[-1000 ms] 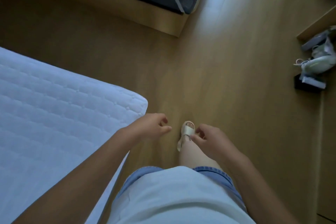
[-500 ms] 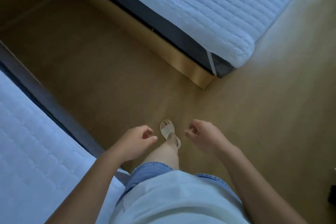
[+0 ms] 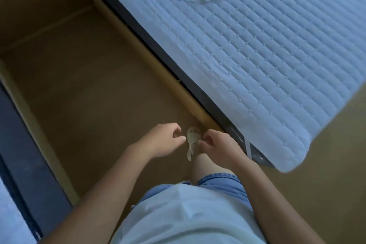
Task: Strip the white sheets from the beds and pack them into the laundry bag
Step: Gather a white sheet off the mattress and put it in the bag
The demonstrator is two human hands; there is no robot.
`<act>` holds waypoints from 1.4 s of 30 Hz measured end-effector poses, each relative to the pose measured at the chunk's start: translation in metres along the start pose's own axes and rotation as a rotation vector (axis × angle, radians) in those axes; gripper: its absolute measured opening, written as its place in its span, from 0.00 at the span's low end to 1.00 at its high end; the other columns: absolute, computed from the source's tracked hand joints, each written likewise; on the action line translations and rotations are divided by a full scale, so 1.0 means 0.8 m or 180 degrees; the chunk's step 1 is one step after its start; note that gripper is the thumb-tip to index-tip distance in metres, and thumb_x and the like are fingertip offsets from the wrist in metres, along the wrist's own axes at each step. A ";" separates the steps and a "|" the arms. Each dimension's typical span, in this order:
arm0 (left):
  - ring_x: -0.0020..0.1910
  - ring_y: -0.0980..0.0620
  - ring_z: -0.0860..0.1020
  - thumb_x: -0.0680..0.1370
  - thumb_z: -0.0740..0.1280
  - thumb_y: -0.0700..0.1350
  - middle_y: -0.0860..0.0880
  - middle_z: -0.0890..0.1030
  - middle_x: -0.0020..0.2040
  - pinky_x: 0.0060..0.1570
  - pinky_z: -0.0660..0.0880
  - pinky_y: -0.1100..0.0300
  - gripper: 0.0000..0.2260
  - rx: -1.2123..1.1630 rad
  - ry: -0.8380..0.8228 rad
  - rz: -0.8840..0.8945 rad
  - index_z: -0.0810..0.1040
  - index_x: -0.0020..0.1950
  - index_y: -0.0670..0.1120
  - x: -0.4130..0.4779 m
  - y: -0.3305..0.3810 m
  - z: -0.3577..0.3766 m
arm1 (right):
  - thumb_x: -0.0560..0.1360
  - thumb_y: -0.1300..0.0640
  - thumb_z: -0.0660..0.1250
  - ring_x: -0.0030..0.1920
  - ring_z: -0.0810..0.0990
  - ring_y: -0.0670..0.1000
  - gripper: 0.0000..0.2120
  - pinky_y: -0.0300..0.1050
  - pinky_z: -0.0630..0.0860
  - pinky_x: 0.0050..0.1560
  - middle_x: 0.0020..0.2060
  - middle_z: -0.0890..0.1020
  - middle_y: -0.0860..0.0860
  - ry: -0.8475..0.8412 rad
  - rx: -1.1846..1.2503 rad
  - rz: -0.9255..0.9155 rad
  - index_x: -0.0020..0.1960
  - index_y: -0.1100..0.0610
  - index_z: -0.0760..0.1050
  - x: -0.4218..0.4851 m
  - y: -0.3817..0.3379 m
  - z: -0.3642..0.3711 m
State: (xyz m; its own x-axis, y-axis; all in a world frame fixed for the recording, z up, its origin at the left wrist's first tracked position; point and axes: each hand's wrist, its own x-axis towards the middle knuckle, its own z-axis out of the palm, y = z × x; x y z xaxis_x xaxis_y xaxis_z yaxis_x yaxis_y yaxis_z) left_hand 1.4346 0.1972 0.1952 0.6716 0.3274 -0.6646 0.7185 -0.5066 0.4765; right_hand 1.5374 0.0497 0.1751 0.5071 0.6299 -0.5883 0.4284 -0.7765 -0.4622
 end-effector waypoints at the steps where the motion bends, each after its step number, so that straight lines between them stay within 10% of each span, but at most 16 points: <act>1: 0.56 0.51 0.76 0.80 0.62 0.54 0.50 0.78 0.58 0.55 0.73 0.58 0.17 -0.0020 0.0031 -0.0038 0.73 0.66 0.49 0.026 0.006 -0.020 | 0.79 0.46 0.61 0.40 0.75 0.48 0.12 0.41 0.68 0.35 0.44 0.78 0.49 -0.0064 -0.0021 -0.0063 0.54 0.54 0.74 0.035 -0.009 -0.019; 13: 0.53 0.57 0.73 0.81 0.62 0.51 0.50 0.76 0.63 0.49 0.68 0.63 0.17 -0.1187 0.0252 -0.1042 0.71 0.68 0.47 0.191 -0.074 -0.234 | 0.79 0.46 0.61 0.45 0.78 0.50 0.13 0.51 0.78 0.51 0.46 0.78 0.49 -0.0756 -0.0489 -0.0674 0.55 0.54 0.74 0.351 -0.183 -0.153; 18: 0.57 0.54 0.76 0.80 0.64 0.51 0.49 0.77 0.61 0.57 0.73 0.59 0.17 -0.1255 0.0262 -0.0924 0.72 0.67 0.47 0.290 -0.149 -0.363 | 0.79 0.47 0.60 0.39 0.74 0.47 0.10 0.42 0.71 0.37 0.39 0.75 0.47 -0.0592 -0.0459 -0.0674 0.50 0.53 0.72 0.492 -0.305 -0.170; 30: 0.66 0.47 0.67 0.79 0.63 0.50 0.47 0.68 0.68 0.63 0.67 0.54 0.20 0.0023 0.0695 -0.0292 0.68 0.71 0.49 0.557 -0.227 -0.693 | 0.80 0.49 0.57 0.50 0.76 0.53 0.13 0.46 0.70 0.44 0.52 0.77 0.52 -0.0222 -0.0576 -0.0489 0.59 0.56 0.71 0.765 -0.501 -0.232; 42: 0.75 0.41 0.50 0.78 0.62 0.54 0.43 0.50 0.77 0.70 0.55 0.43 0.32 0.1155 0.0558 -0.0272 0.51 0.77 0.50 0.903 -0.288 -0.893 | 0.78 0.51 0.61 0.68 0.64 0.57 0.33 0.51 0.71 0.62 0.70 0.62 0.55 -0.0487 -0.0527 0.0063 0.77 0.51 0.47 1.080 -0.559 -0.265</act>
State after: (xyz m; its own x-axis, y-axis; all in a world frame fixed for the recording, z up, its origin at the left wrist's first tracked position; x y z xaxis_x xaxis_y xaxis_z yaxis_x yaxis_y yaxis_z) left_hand 1.8833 1.1202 0.0161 0.6555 0.4956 -0.5699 0.6838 -0.7098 0.1692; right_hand 1.9424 0.9445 0.0140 0.4026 0.5949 -0.6958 0.5429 -0.7671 -0.3418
